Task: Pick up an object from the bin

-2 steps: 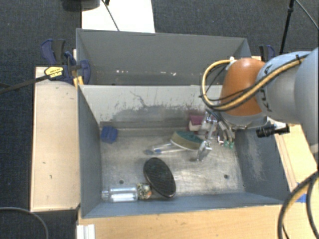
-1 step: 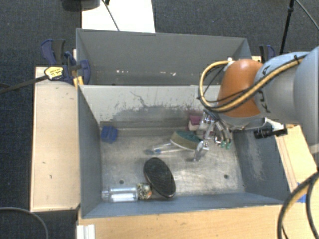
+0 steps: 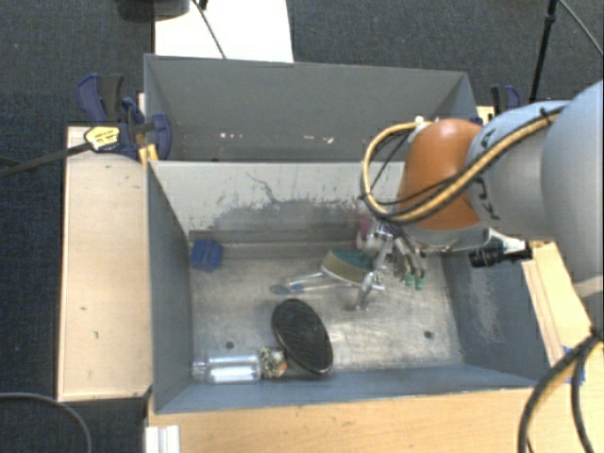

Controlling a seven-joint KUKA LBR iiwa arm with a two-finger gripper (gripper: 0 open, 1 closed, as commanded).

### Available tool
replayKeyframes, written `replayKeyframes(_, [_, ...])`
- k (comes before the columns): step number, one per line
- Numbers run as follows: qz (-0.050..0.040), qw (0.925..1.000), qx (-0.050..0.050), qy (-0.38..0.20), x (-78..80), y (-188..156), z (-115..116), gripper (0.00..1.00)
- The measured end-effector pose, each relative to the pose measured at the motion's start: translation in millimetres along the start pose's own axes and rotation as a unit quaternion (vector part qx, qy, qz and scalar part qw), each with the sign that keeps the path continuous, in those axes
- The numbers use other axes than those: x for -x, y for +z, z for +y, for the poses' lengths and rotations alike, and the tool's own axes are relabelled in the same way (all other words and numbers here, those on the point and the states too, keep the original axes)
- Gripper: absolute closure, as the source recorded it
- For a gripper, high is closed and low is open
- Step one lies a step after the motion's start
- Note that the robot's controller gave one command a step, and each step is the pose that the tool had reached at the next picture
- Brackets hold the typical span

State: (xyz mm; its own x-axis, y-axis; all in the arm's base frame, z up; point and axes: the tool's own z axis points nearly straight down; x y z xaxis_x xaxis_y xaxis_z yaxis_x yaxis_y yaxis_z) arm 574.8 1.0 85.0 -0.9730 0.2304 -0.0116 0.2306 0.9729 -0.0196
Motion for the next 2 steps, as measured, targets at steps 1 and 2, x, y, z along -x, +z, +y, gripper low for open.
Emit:
replayKeyframes(1, [-0.0169, 0.9998, 0.011, -0.004, 5.7, -1.6, 11.0, 1.00])
replayKeyframes(2, [-0.0005, 0.9999, 0.011, -0.002, 3.5, -238.3, -20.3, 1.00])
